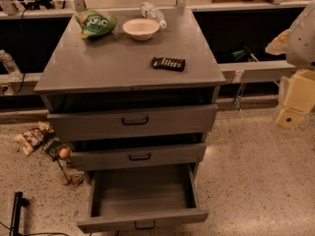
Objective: Place rxbar chocolate into bottom drawer
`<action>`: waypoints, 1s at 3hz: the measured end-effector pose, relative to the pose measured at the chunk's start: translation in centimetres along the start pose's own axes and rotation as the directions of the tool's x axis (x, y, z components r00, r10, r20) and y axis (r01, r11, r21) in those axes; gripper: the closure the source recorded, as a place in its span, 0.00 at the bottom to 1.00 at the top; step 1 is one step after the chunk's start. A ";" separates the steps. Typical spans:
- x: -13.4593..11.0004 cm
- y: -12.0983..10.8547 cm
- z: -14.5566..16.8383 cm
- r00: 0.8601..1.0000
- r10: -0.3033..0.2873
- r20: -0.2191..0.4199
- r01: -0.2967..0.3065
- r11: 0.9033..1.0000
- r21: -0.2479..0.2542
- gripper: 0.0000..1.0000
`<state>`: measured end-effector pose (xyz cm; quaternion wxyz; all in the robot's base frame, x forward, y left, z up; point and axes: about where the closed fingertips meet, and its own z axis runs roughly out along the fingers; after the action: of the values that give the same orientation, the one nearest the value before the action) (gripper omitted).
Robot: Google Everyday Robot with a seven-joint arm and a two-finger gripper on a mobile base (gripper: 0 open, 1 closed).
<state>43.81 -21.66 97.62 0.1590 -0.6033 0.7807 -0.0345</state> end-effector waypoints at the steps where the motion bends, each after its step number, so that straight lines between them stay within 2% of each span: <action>1: 0.0 0.0 0.0 1.000 0.000 0.000 0.000 1.000 0.000 0.00; 2: -2.3 -2.9 2.8 0.990 0.045 0.131 -0.044 0.999 -0.015 0.00; 3: -7.4 -9.6 7.6 0.909 0.117 0.401 -0.117 0.993 -0.024 0.00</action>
Offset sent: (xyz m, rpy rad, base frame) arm 0.1396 0.0546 -0.0473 0.4800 -0.0375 -0.0394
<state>56.60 -16.14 94.32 0.3177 -0.5495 0.7663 0.0996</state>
